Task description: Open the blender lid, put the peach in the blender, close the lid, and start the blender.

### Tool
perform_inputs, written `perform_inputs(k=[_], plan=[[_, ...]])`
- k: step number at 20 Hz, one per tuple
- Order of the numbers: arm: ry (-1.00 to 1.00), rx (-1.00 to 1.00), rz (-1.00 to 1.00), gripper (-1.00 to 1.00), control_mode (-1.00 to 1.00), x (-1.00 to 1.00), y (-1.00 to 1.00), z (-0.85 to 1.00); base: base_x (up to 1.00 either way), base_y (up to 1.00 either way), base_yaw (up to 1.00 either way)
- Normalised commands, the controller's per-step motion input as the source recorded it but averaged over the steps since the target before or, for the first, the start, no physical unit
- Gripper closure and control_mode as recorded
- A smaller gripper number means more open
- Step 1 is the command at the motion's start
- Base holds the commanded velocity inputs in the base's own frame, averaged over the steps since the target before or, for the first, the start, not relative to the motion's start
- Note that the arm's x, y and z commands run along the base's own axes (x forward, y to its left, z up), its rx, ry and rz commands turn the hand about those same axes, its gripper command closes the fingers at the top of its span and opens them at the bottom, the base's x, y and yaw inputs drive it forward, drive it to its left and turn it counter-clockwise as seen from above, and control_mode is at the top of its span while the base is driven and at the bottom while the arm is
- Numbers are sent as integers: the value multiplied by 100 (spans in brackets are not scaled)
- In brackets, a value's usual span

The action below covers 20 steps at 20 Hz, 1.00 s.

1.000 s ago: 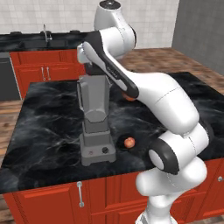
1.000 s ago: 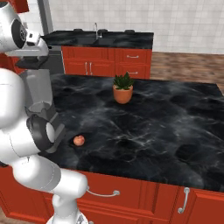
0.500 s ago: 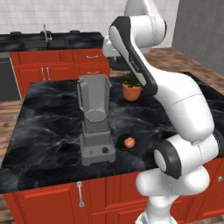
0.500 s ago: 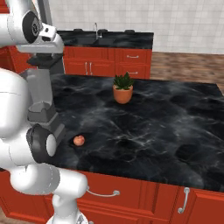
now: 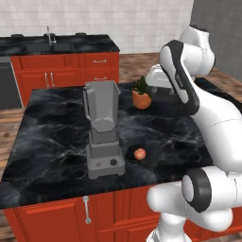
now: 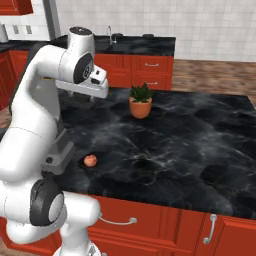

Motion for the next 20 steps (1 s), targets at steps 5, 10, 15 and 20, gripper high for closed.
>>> perform_inputs(k=[5,10,15,20], plan=[[29,7,0,100,-100,19,-100,-100,0,0,0],[35,-1,0,100,-100,73,-85,-100,0,0,0],[25,-6,0,100,-100,66,-11,-100,0,0,0],[5,-8,0,100,-100,13,10,-100,0,0,0]])
